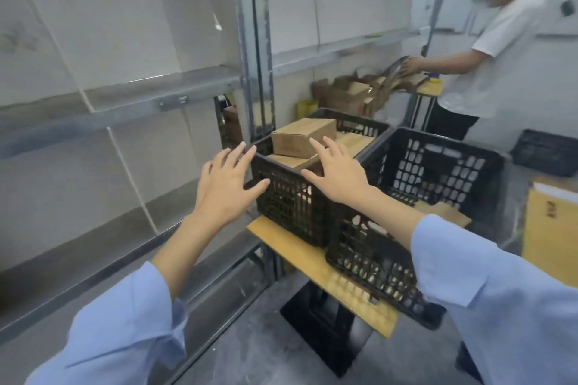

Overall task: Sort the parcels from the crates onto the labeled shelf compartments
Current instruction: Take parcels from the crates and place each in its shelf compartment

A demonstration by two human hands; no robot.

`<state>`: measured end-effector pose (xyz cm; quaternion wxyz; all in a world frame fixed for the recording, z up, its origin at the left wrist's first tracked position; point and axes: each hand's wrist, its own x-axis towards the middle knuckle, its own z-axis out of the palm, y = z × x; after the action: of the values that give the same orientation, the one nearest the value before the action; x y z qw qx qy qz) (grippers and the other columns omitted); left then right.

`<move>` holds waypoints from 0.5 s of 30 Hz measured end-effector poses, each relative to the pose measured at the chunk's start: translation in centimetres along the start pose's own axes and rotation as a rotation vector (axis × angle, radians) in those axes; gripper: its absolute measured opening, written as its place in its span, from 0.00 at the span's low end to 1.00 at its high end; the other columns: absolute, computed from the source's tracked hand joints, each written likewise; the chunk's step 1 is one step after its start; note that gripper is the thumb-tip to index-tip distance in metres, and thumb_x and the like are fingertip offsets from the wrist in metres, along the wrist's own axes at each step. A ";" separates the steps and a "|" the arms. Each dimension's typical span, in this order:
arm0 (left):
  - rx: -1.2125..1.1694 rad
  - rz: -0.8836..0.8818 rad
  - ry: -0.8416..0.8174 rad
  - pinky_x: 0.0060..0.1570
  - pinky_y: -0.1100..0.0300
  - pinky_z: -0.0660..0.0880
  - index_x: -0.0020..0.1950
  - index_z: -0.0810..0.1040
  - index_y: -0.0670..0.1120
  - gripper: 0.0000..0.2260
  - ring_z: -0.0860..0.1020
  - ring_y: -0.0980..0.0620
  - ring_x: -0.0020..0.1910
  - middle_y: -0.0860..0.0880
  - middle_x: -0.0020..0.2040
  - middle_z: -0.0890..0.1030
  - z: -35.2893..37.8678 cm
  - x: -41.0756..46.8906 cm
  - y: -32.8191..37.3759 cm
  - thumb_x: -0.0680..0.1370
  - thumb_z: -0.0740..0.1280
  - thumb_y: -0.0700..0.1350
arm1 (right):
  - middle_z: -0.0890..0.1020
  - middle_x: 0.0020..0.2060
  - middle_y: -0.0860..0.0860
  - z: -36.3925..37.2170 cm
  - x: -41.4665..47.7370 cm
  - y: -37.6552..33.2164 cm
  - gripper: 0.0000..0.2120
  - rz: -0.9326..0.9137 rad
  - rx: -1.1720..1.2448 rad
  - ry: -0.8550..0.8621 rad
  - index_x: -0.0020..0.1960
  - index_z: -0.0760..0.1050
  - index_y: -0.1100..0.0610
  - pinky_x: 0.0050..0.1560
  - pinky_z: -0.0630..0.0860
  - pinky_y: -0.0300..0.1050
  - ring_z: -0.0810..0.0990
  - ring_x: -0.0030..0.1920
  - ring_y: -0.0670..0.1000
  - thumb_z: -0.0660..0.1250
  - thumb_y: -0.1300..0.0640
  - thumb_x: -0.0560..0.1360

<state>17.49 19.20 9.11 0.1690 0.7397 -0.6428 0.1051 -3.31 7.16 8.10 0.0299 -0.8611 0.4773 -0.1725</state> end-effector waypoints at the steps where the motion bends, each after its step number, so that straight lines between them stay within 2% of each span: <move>1: -0.021 0.027 -0.009 0.73 0.47 0.55 0.80 0.55 0.55 0.31 0.55 0.47 0.77 0.52 0.80 0.56 1.2 1.8 1.9 0.79 0.56 0.65 | 0.53 0.80 0.52 -0.2 0.3 2.4 0.34 0.035 -0.007 -0.001 0.81 0.48 0.46 0.73 0.61 0.59 0.51 0.79 0.57 0.55 0.36 0.80; 7: -0.170 0.186 -0.083 0.72 0.49 0.58 0.80 0.55 0.55 0.32 0.60 0.49 0.76 0.53 0.79 0.58 8.0 9.8 12.6 0.79 0.58 0.64 | 0.54 0.80 0.53 0.3 0.2 15.0 0.34 0.233 0.034 -0.072 0.80 0.49 0.49 0.73 0.63 0.58 0.51 0.79 0.57 0.57 0.39 0.81; 11: -0.221 0.288 -0.162 0.71 0.49 0.62 0.79 0.57 0.54 0.32 0.63 0.49 0.75 0.53 0.79 0.60 11.8 12.8 17.5 0.79 0.59 0.64 | 0.53 0.80 0.53 2.0 -0.7 20.2 0.34 0.354 0.089 -0.118 0.81 0.49 0.48 0.74 0.60 0.57 0.50 0.79 0.56 0.58 0.39 0.81; 15: -0.244 0.397 -0.291 0.70 0.47 0.66 0.80 0.55 0.55 0.33 0.64 0.49 0.74 0.52 0.79 0.59 16.1 15.1 20.3 0.78 0.59 0.65 | 0.54 0.80 0.54 4.2 -1.5 23.6 0.35 0.444 0.158 -0.133 0.81 0.49 0.49 0.76 0.57 0.54 0.51 0.79 0.55 0.59 0.39 0.80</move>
<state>-1.26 -3.20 2.27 0.1390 0.5807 -0.8006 -0.0494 -21.77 -4.88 -1.37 0.1657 -0.7394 0.6371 -0.1415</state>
